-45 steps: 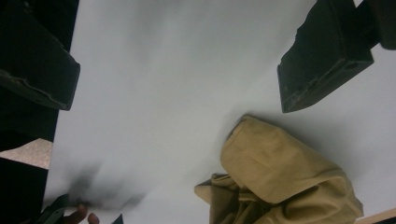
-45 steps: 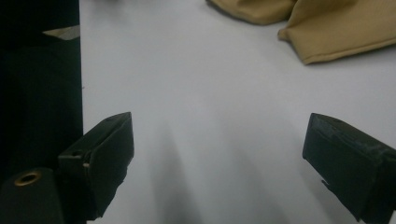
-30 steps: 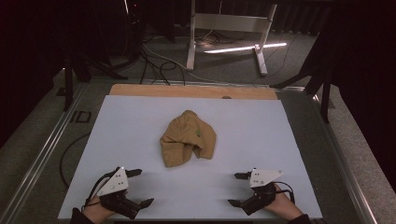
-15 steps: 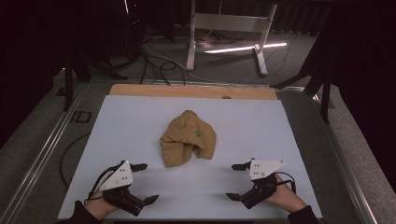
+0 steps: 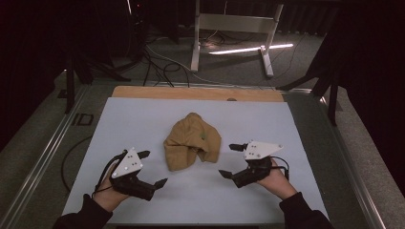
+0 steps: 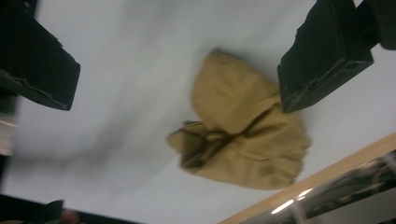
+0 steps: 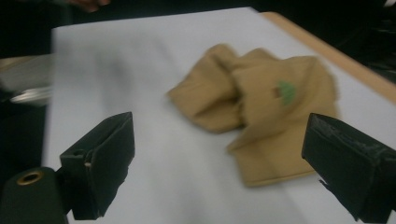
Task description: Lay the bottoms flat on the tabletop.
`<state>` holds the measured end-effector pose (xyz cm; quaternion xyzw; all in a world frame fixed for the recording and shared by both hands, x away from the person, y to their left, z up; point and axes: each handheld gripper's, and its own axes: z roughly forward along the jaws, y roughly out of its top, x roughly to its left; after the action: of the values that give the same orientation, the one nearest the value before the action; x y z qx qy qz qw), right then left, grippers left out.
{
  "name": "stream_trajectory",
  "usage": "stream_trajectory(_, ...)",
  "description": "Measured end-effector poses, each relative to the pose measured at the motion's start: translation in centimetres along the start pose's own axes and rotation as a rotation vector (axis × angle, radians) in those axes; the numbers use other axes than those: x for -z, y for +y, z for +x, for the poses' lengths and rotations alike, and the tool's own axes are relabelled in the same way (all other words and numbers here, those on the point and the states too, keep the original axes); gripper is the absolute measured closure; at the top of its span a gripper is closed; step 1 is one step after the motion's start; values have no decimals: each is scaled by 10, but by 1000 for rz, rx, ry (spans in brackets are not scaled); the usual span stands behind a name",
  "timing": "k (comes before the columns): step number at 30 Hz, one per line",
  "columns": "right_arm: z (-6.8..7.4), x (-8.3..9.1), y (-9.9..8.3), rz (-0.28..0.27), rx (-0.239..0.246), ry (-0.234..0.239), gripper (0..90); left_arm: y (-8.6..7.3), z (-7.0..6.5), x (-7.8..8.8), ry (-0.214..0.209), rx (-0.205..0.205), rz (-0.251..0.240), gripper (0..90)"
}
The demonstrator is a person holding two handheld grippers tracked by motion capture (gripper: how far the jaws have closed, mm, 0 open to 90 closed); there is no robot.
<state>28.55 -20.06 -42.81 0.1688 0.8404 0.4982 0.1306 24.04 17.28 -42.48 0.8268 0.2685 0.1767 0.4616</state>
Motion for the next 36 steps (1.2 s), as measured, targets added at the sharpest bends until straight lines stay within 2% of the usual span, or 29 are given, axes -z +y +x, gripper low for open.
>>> stream_trajectory(4,-8,-10,4,-18,-19,-61,95,7,-3,-9,62,27,8,4)
stream_trajectory(5,-9,-18,5,-9,-34,-85,95,8,-2,-12,82,29,20,4)
stream_trajectory(9,-11,-29,6,9,-49,-120,95,9,0,-25,166,41,47,4)
stream_trajectory(12,-12,-42,5,5,-65,-144,95,5,3,-38,181,65,66,4)
stream_trajectory(15,-12,-55,2,34,-73,-157,98,-1,4,-50,190,98,97,4)
stream_trajectory(17,-12,-62,-2,43,-96,-171,144,-6,5,-56,198,121,114,5)
stream_trajectory(20,-13,-74,-7,79,-135,-221,191,-14,7,-70,215,166,155,5)
stream_trajectory(21,-12,-78,-10,84,-135,-213,200,-17,8,-74,222,185,168,5)
stream_trajectory(24,-11,-88,-15,103,-130,-261,290,-24,8,-88,227,212,207,19)
stream_trajectory(27,-10,-97,-19,134,-116,-294,417,-26,6,-99,213,190,239,28)
stream_trajectory(29,-10,-101,-22,147,-112,-298,572,-26,6,-104,203,184,252,49)
stream_trajectory(33,-11,-102,-24,134,-100,-334,801,-25,6,-115,194,185,271,133)
stream_trajectory(34,-12,-101,-24,134,-99,-344,838,-25,6,-117,192,186,273,172)
stream_trajectory(36,-13,-98,-22,135,-92,-346,859,-26,5,-124,177,175,299,175)
